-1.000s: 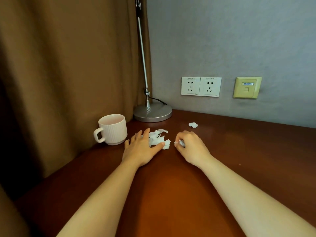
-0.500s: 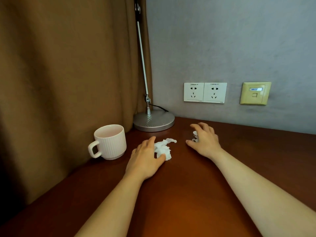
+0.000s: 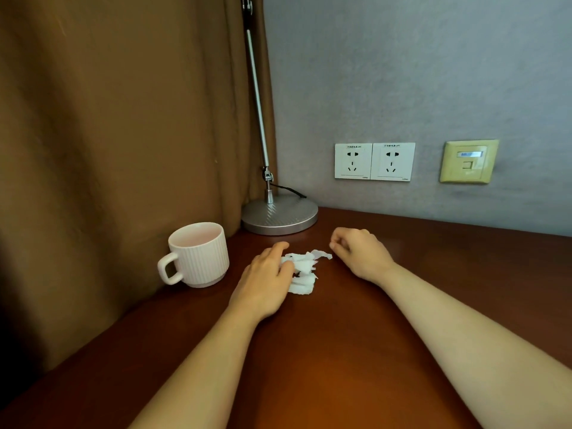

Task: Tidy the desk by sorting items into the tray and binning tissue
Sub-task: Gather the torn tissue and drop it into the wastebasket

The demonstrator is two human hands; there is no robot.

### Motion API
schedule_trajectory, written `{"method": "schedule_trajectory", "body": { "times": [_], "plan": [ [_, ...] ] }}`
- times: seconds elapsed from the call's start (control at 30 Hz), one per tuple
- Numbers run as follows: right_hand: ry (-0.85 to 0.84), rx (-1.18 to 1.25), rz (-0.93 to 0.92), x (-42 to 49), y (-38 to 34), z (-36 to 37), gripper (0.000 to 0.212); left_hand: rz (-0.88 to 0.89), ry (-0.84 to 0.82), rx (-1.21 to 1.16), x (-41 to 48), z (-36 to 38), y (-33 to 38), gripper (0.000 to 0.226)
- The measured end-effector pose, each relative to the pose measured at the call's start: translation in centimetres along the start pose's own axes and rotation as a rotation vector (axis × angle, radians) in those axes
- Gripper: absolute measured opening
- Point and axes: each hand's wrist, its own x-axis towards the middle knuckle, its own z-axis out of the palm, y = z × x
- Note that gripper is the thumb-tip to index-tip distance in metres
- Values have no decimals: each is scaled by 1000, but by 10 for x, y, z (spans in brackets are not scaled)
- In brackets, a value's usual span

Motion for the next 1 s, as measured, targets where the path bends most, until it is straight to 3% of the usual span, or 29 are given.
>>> {"method": "schedule_trajectory", "body": {
  "times": [0.13, 0.27, 0.33, 0.5, 0.87, 1.0],
  "plan": [
    [140, 280, -33, -1, -17, 5, 14, 53, -45, 68, 0, 2, 0, 54],
    [-81, 1, -50, -5, -33, 9, 32, 117, -63, 113, 1, 4, -3, 33],
    [-103, -116, -62, -7, -35, 9, 29, 132, -30, 71, 2, 4, -3, 14],
    [-152, -112, -58, -9, -35, 7, 25, 85, 28, 36, 4, 4, -1, 3],
    [-101, 58, -74, -6, -31, 10, 44, 53, 146, -126, 4, -1, -5, 25],
    [-25, 332, -42, -9, -32, 10, 34, 74, 197, -162, 3, -3, -2, 23]
  ]
}}
